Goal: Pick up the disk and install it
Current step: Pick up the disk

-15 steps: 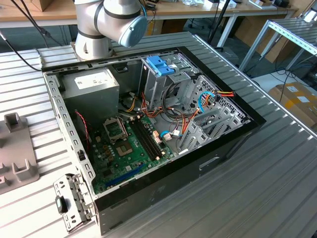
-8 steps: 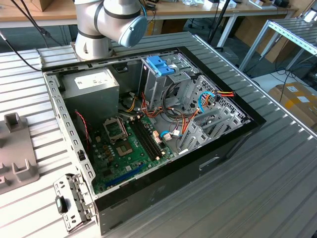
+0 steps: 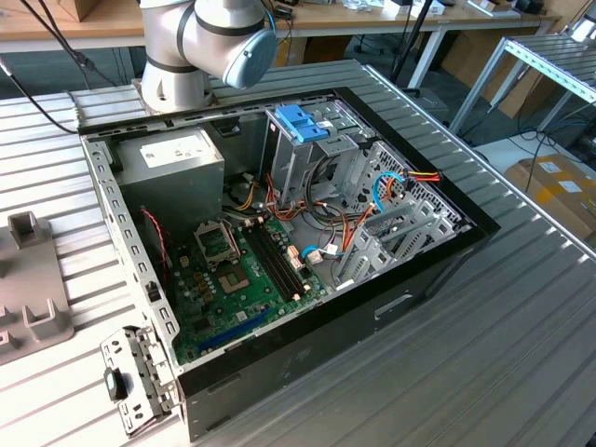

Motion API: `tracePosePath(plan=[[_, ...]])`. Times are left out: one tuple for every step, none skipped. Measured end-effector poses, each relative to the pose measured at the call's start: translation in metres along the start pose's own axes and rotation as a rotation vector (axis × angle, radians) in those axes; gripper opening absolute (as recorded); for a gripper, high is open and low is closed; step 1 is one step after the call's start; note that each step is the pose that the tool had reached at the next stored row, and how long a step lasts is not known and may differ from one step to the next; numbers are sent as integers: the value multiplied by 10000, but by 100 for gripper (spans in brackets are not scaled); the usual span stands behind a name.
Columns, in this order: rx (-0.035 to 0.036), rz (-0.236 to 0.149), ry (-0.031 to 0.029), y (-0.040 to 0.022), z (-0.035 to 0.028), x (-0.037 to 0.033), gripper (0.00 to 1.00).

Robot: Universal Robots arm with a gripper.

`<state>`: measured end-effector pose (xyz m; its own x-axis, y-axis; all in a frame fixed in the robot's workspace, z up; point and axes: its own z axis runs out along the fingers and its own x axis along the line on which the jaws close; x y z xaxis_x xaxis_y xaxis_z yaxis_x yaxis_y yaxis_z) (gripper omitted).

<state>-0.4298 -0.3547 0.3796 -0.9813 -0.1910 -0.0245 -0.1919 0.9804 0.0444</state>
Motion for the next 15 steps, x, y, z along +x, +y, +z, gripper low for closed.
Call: tracePosePath(plan=[[0,-18,1,0,0,0,11],[-1,-46,3,0,0,0,11],[-1,-66,3,0,0,0,11],[-2,-92,5,0,0,0,11],[-2,-106,5,0,0,0,11],[-3,-125,6,0,0,0,11],[-3,-152,7,0,0,0,11],[-4,-170,8,0,0,0,11],[-5,-210,9,0,0,0,11],[-5,-231,10,0,0,0,11],[-6,-248,11,0,0,0,11],[-6,-271,12,0,0,0,11],[-7,-289,13,0,0,0,11],[-8,-318,15,0,0,0,11],[-8,-333,15,0,0,0,11]])
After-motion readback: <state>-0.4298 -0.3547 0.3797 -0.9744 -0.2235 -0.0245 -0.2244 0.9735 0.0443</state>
